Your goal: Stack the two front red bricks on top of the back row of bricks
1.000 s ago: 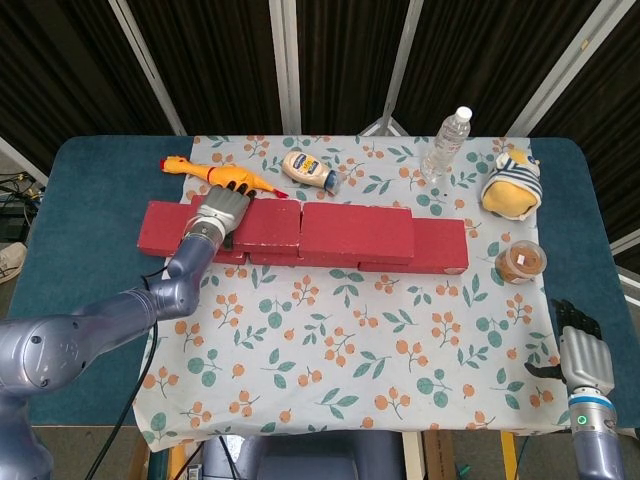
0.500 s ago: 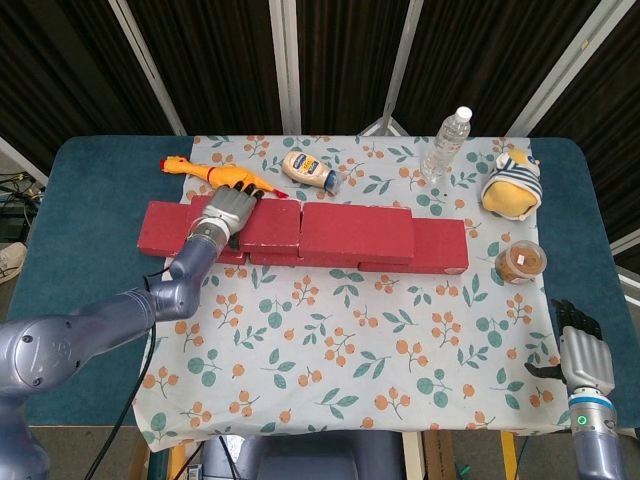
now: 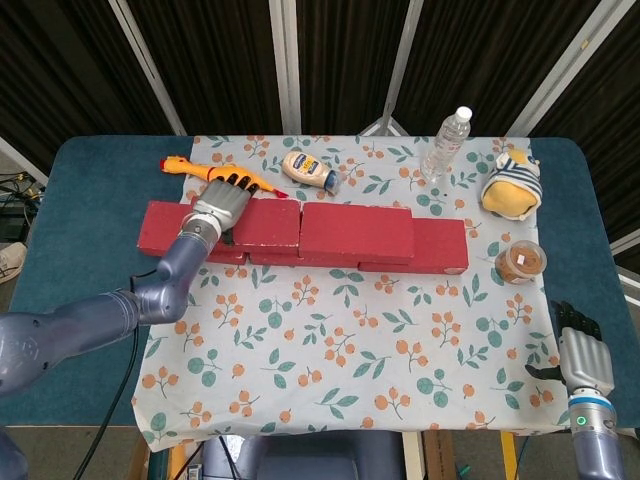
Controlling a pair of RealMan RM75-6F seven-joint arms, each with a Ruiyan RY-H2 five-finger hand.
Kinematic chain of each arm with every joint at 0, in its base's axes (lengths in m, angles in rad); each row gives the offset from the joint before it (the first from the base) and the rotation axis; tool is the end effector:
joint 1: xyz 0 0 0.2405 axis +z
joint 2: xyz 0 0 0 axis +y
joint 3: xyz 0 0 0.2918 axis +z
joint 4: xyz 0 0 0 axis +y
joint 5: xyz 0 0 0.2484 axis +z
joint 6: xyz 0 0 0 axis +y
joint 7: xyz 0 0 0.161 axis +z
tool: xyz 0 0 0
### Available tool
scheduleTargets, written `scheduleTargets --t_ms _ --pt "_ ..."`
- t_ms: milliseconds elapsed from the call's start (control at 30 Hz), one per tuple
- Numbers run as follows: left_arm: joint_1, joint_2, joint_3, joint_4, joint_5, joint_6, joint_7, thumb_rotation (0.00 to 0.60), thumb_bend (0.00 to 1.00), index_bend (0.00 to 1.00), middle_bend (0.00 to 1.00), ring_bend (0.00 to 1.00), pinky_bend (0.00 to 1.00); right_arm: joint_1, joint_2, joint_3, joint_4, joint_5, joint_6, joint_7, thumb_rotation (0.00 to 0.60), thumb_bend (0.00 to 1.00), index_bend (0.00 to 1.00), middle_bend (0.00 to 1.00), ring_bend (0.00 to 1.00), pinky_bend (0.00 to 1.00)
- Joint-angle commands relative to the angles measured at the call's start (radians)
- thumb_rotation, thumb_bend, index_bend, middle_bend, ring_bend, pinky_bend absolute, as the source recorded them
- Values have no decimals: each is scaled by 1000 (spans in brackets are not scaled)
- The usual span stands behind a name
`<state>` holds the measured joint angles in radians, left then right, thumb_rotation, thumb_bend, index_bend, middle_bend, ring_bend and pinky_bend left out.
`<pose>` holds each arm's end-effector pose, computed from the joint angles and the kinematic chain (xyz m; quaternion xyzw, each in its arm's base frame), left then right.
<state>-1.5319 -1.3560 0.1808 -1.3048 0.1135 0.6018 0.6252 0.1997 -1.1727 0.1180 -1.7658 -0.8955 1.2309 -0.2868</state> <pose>-0.0727 0.5384 0.0103 -0.7925 -0.3282 -0.1486 0.4920 -0.3776 -0.2343 0.0918 0.5076 -0.5521 0.2363 0.6178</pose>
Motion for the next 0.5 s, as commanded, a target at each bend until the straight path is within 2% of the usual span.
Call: scheduleTargets --t_ms 33,167,333,500 --pt "17 55 -15 -56 37 32 -22 600 0 0 0 0 119 0 0 1 -1 1 2 0 600 108 0 0 0 0" --pt "56 116 -16 -116 86 64 -47 600 0 13 43 0 107 -1 1 1 -3 1 5 3 600 108 0 0 0 0" --pt "117 191 -3 -182 135 101 -76 600 0 91 94 0 106 -2 2 3 -4 4 9 5 600 108 0 0 0 0" --pt "208 248 -14 -217 226 140 -148 600 0 166 124 0 106 -4 0 2 -5 -7 13 11 600 108 0 0 0 0"
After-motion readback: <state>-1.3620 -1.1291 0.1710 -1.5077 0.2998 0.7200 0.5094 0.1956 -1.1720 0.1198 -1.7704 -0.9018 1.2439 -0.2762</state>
